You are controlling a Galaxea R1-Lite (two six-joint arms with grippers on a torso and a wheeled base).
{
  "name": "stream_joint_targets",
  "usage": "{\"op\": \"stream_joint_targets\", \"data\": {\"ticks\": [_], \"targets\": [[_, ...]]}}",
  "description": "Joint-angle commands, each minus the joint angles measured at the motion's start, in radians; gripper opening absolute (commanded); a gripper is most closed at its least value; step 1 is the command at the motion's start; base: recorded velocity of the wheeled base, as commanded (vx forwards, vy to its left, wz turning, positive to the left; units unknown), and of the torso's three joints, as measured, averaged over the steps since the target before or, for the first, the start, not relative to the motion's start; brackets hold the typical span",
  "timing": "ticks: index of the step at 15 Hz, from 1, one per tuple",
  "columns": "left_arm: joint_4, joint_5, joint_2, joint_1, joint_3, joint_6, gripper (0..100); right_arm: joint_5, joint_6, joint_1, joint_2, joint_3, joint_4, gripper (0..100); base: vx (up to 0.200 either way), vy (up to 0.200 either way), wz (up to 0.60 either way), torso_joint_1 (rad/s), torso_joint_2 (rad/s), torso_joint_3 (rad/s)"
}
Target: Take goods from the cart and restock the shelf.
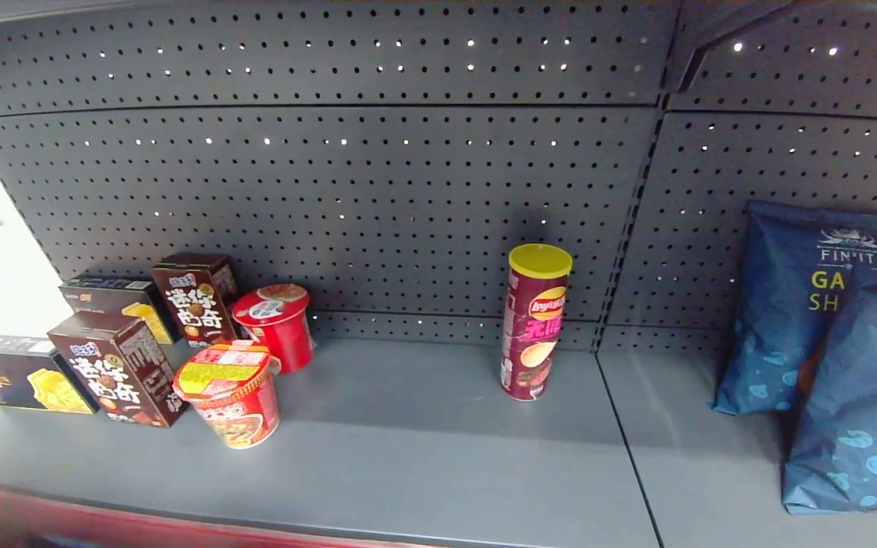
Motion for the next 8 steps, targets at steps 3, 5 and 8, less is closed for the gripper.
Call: {"op": "stream_joint_targets", "data": {"ticks": [3,5,8], "targets": [[0.005,0.019,-0.048,0.002,-0.007,0.000,0,0.007,-0.015,0.001,0.001,-0.001,0.002,100,0.000,0.000,0.00,0.000,0.00,0.000],[0.007,0.043,-0.045,0.003,-0.061,0.002,0,0.082,-0.028,0.018,0.296,-0.285,-0.039,100,0.000,0.000,0.00,0.000,0.00,0.000],[0.004,0.055,-0.015,0.003,-0.093,0.040,0,0.194,-0.064,0.102,0.477,-0.262,-0.107,100,0.000,0.000,0.00,0.000,0.00,0.000]]}}
